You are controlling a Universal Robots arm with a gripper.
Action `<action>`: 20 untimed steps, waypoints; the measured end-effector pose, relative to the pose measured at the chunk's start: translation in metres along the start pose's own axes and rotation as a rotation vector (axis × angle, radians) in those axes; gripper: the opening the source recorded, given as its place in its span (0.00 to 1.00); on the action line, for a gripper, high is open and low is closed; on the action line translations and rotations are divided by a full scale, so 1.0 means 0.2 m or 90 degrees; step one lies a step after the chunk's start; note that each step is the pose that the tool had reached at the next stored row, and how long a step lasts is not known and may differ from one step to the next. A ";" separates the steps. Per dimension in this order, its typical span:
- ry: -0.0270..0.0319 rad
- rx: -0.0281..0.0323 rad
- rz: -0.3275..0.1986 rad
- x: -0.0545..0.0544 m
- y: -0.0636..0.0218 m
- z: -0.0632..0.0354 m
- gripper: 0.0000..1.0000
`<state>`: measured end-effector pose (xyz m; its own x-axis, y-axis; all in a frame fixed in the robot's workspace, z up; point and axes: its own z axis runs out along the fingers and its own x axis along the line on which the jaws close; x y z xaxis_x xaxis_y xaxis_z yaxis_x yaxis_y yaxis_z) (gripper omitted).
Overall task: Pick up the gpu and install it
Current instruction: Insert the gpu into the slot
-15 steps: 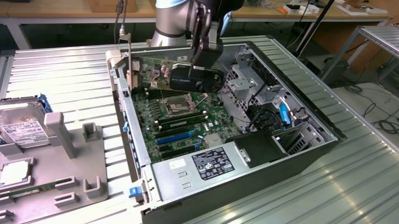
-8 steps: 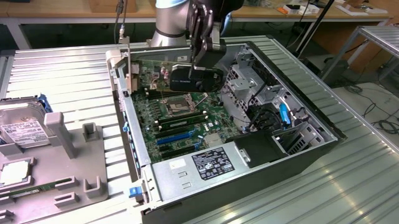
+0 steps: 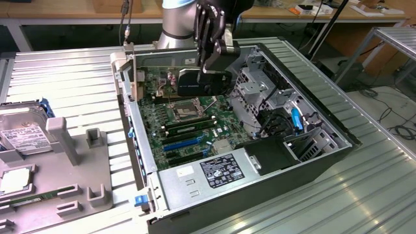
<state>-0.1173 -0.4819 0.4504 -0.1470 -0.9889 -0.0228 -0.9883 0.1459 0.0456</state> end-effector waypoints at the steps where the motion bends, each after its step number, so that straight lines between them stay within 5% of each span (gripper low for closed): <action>1: 0.0003 -0.0001 -0.007 0.00 0.000 0.000 0.27; 7: 0.0021 -0.0011 -0.048 0.00 0.001 0.000 0.27; 15: 0.0022 -0.0006 -0.048 0.00 -0.007 0.005 0.27; 20: 0.0019 0.0008 -0.048 -0.03 -0.072 0.009 0.27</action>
<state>-0.1023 -0.4787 0.4480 -0.0726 -0.9971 -0.0231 -0.9965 0.0716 0.0427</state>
